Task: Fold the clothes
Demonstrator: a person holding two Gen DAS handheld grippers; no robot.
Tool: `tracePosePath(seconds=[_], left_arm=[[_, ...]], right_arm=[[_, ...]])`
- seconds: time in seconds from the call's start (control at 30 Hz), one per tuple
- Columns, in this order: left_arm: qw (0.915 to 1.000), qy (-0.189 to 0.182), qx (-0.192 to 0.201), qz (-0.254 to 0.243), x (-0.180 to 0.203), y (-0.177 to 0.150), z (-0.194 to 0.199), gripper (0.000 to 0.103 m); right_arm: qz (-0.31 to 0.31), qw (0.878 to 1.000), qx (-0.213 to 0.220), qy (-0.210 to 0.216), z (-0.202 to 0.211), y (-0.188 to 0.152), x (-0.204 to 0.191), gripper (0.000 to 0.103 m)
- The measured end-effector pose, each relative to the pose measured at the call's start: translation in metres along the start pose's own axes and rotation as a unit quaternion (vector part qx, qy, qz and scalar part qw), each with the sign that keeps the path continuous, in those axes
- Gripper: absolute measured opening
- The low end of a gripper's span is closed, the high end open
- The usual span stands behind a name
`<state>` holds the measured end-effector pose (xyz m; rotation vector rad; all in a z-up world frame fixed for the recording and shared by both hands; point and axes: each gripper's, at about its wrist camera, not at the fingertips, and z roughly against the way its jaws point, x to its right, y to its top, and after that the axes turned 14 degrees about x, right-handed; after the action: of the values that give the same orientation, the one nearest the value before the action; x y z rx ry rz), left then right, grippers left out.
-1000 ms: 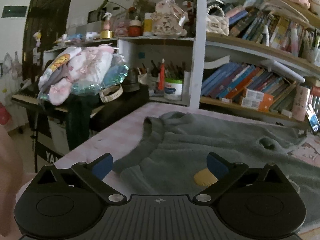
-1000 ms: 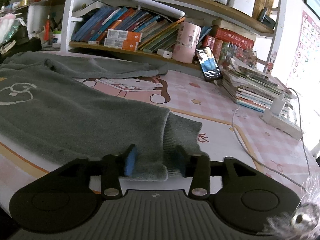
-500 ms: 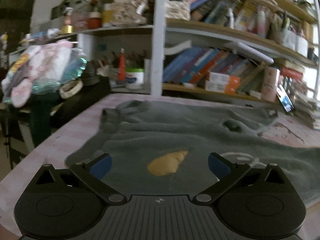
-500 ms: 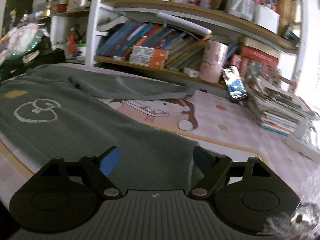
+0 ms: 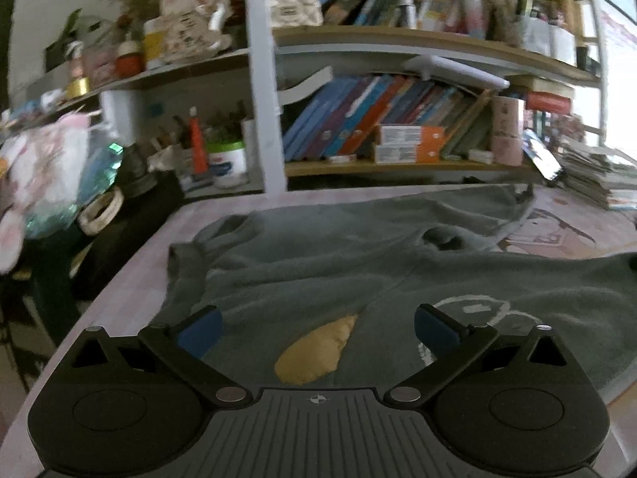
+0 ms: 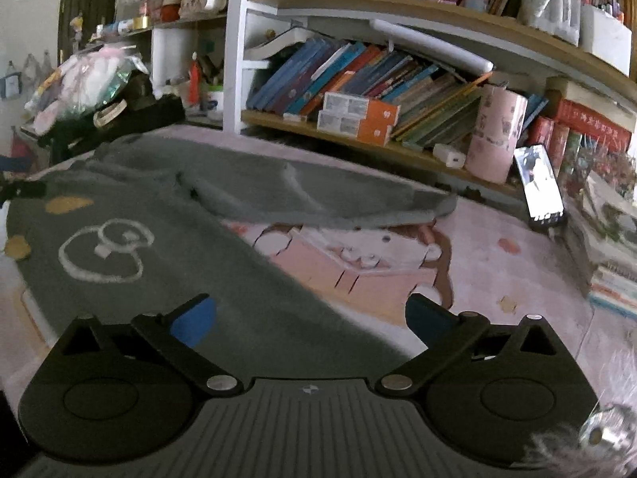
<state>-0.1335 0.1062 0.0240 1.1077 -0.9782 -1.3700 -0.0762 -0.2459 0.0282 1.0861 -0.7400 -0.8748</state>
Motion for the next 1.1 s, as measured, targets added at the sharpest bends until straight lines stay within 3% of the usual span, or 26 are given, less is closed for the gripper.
tracePosePath(seconds=[0.17, 0.37, 0.57, 0.77, 0.97, 1.1], left_arm=[[0.9994, -0.015, 0.003, -0.032, 0.003, 0.012, -0.012, 0.103], [0.9985, -0.039, 0.011, -0.036, -0.003, 0.033, -0.033, 0.103], [0.9972, -0.013, 0.004, -0.074, -0.009, 0.052, -0.059, 0.103], [0.9972, -0.008, -0.014, -0.074, -0.027, 0.060, -0.095, 0.103], [0.9946, -0.079, -0.022, -0.063, -0.039, 0.056, -0.134, 0.103], [0.9916, -0.102, -0.025, -0.076, -0.040, 0.051, -0.158, 0.103]], right_arm=[[0.011, 1.000, 0.006, -0.006, -0.011, 0.021, 0.016, 0.103], [0.016, 1.000, 0.017, -0.010, -0.031, 0.047, 0.033, 0.103], [-0.047, 0.998, 0.044, -0.022, -0.046, 0.084, 0.084, 0.103], [-0.080, 0.997, 0.004, -0.020, -0.081, 0.094, 0.127, 0.103], [-0.063, 0.997, -0.041, -0.016, -0.128, 0.079, 0.142, 0.103], [-0.041, 0.997, -0.060, -0.006, -0.159, 0.069, 0.145, 0.103]])
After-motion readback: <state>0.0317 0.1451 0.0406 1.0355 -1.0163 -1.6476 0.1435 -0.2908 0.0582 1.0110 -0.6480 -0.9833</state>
